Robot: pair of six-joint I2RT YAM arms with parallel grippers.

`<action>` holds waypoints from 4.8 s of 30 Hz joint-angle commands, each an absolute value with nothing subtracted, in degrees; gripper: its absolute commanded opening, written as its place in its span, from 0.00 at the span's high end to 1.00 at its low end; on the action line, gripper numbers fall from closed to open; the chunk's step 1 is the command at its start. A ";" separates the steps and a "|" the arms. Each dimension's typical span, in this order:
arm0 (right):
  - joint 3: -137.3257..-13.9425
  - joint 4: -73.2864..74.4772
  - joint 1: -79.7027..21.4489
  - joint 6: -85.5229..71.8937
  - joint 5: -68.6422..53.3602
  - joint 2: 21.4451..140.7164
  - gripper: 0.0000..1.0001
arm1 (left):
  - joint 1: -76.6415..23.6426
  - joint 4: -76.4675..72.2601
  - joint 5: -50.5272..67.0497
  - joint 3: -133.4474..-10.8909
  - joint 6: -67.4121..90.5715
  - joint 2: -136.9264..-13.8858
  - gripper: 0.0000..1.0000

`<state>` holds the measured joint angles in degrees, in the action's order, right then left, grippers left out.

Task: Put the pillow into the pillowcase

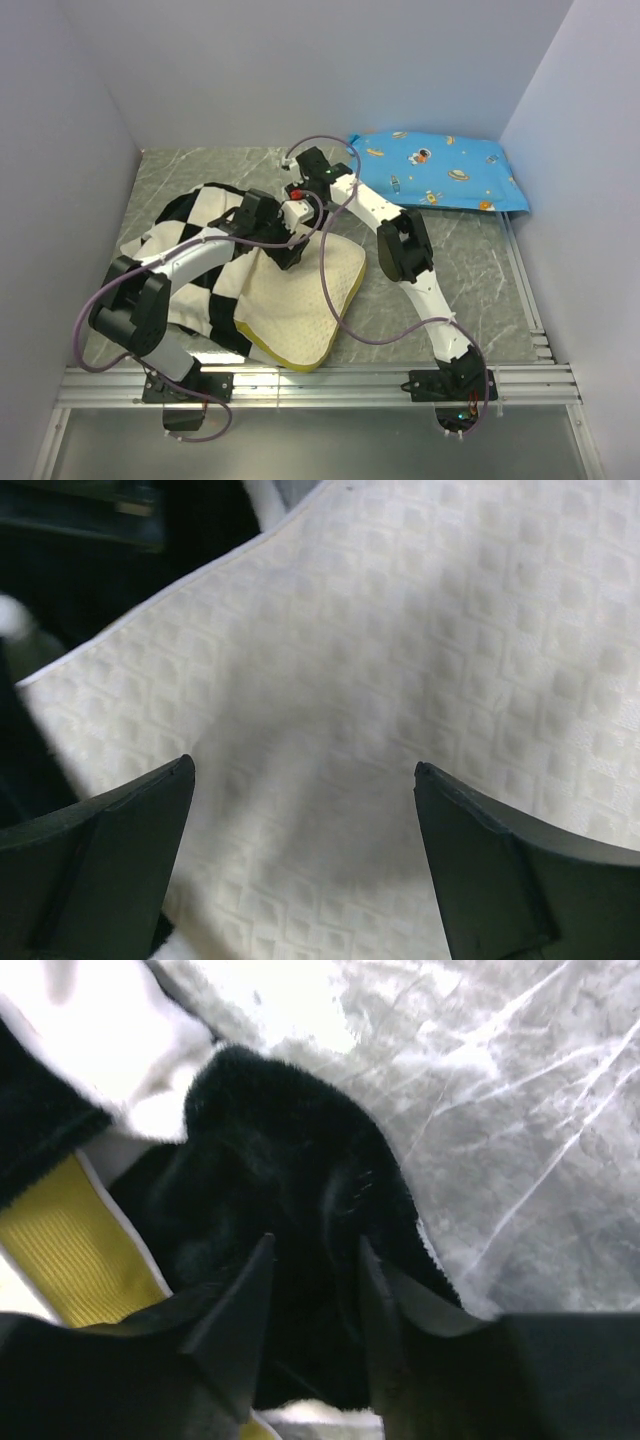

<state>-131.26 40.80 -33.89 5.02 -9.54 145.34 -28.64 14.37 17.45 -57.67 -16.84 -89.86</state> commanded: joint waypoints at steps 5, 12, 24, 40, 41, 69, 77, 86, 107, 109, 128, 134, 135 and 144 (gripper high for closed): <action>-129.99 47.37 -34.10 8.70 -8.44 146.69 0.90 | -29.44 15.37 11.78 -61.43 -19.77 -95.60 0.01; -118.60 43.60 -30.51 5.98 -15.72 138.01 1.00 | -28.48 18.46 12.22 -61.53 -20.66 -98.35 0.50; -85.84 42.45 -24.35 13.00 -20.74 110.07 1.00 | -21.18 20.31 4.41 -60.74 -18.63 -88.43 1.00; -67.76 45.61 -20.91 15.38 -29.35 97.38 1.00 | -21.53 12.23 -8.61 -57.92 -15.57 -88.83 1.00; -68.46 45.88 -21.18 15.21 -29.88 97.47 1.00 | -21.53 12.39 -8.27 -59.66 -12.60 -90.68 1.00; -72.51 34.65 -23.28 -7.89 -52.46 99.93 0.23 | -17.76 34.98 0.53 -74.89 -20.73 -92.02 0.39; -73.04 28.04 -30.41 -12.92 -51.59 109.84 0.24 | -15.47 28.31 -7.90 -71.63 -25.57 -97.73 0.50; -83.30 28.30 -19.44 -15.91 -46.50 116.72 1.00 | -18.27 32.16 -3.79 -73.74 -26.28 -95.63 1.00; -72.62 43.69 -9.66 -4.48 -44.82 102.91 0.09 | -31.38 30.15 22.15 -79.80 -0.44 -97.99 1.00; -70.85 41.14 -11.85 -5.62 -48.94 103.97 0.09 | -31.55 29.54 23.37 -81.11 1.74 -99.31 1.00; -77.26 43.14 -8.09 -0.99 -46.78 106.79 1.00 | -46.42 26.36 39.01 -82.54 -1.39 -96.95 0.60; -79.80 44.91 -6.33 4.65 -38.07 106.61 1.00 | -21.57 25.38 39.91 -78.11 6.86 -80.52 0.24; -80.33 45.26 -6.33 5.53 -34.75 106.35 1.00 | -14.75 27.66 38.08 -78.92 5.29 -78.77 0.25; -77.78 45.70 -6.24 6.24 -36.56 100.46 0.91 | 13.08 30.06 6.43 -69.44 -8.25 -82.78 0.24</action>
